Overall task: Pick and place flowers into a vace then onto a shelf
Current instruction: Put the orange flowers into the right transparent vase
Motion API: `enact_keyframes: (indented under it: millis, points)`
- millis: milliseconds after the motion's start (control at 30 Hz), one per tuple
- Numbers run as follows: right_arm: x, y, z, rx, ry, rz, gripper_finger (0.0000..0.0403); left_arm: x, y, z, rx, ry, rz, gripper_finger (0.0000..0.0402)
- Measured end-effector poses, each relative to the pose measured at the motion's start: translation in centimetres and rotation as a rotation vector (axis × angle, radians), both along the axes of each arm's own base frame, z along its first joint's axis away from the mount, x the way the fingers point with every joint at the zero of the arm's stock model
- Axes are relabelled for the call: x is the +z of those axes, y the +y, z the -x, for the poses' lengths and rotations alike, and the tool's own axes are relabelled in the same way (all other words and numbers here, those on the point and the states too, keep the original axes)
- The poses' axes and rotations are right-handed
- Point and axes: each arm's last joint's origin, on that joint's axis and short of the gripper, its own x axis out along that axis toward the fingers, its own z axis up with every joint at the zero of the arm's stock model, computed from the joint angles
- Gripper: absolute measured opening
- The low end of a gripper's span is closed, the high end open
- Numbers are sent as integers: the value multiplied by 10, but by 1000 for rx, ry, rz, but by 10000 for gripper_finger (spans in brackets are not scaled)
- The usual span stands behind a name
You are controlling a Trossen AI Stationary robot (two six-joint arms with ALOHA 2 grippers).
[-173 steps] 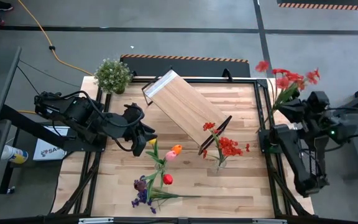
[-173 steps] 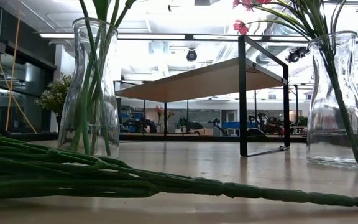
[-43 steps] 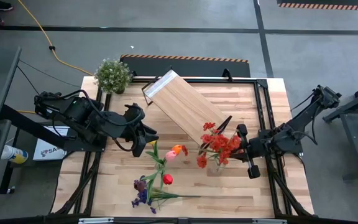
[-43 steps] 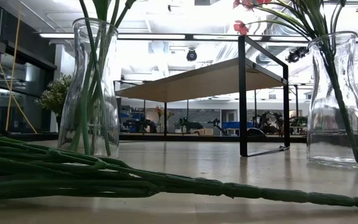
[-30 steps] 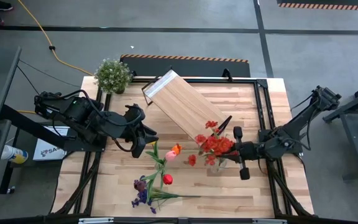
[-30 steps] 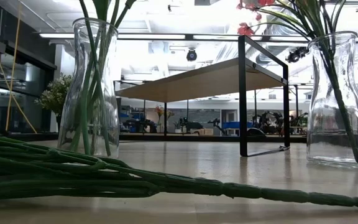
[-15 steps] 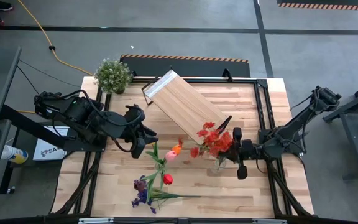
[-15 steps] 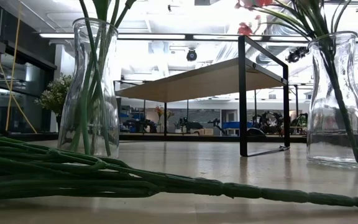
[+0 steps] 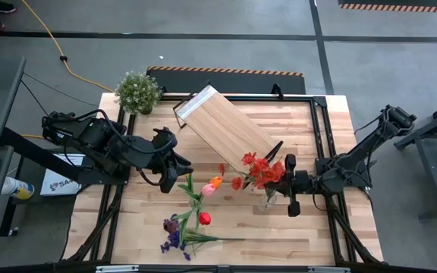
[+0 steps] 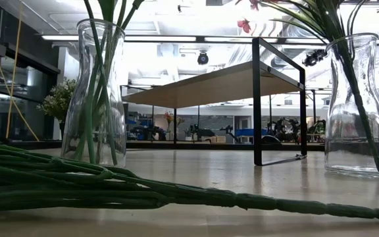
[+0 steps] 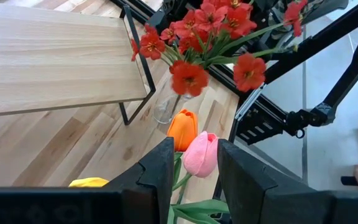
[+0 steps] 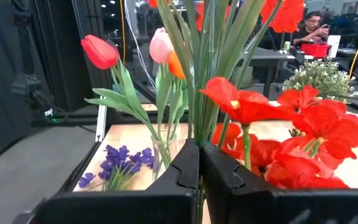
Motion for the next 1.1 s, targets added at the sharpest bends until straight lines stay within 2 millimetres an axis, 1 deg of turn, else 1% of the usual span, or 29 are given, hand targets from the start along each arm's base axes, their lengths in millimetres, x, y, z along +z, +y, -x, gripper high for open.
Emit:
enact_keyframes:
  millis: [633, 900, 1100]
  points:
    - [-3, 0, 0, -3, 25, 15, 3, 0, 0, 0, 0, 0, 0, 156]
    - [-4, 0, 0, 15, 37, 4, 30, 0, 0, 0, -13, 0, -21, 156]
    - [-4, 0, 0, 15, 38, 3, 59, 0, 0, 0, -13, 0, -22, 156]
